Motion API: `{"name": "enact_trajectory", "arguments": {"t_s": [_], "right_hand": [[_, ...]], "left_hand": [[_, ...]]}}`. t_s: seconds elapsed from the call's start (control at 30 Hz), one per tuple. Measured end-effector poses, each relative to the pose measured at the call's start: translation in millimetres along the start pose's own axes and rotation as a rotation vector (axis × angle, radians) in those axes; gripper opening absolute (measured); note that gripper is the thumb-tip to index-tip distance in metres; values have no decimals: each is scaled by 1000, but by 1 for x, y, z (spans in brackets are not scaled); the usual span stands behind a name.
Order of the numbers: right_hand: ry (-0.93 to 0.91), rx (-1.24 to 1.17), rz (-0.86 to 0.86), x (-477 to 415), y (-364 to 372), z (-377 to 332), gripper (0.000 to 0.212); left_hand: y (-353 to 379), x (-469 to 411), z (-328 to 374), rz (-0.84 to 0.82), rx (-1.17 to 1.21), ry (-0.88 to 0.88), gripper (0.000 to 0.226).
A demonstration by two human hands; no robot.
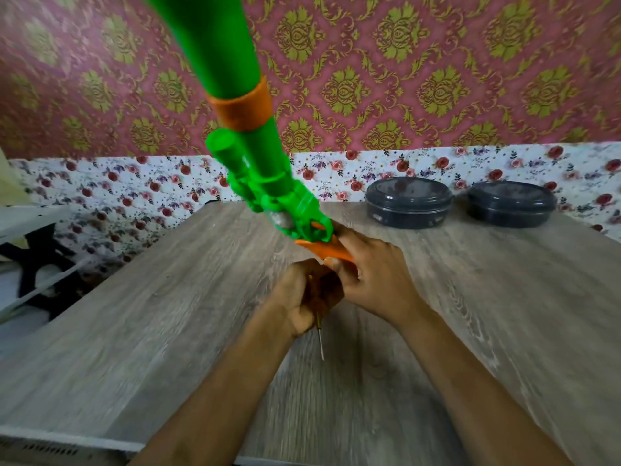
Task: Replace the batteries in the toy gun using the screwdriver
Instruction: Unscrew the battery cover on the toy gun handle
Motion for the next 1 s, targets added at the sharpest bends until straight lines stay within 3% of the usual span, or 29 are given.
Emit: {"name": "enact_trajectory", "arguments": {"t_s": [0.13, 0.37, 0.57, 1.0], "right_hand": [[25, 0, 69, 0, -10, 4, 50], [-5, 51, -58, 2, 11, 3, 52], [182, -78, -66, -1, 10, 28, 45], [934, -1112, -134, 31, 51, 105, 28]], "left_hand": [[0, -1, -2, 6, -20, -27, 47], [-2, -1, -4, 12, -37, -19, 27], [1, -1, -2, -16, -49, -21, 29], [-9, -5, 8, 3, -55, 50, 30]]}}
Point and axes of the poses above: each hand's wrist, its own x-axis away from the middle knuckle, its own y-axis out of the palm, z = x × y, the point moved 9 cm from there along -x, towards the middle knuckle, and after that the axes turned 6 degrees about y, right-handed, at the moved point
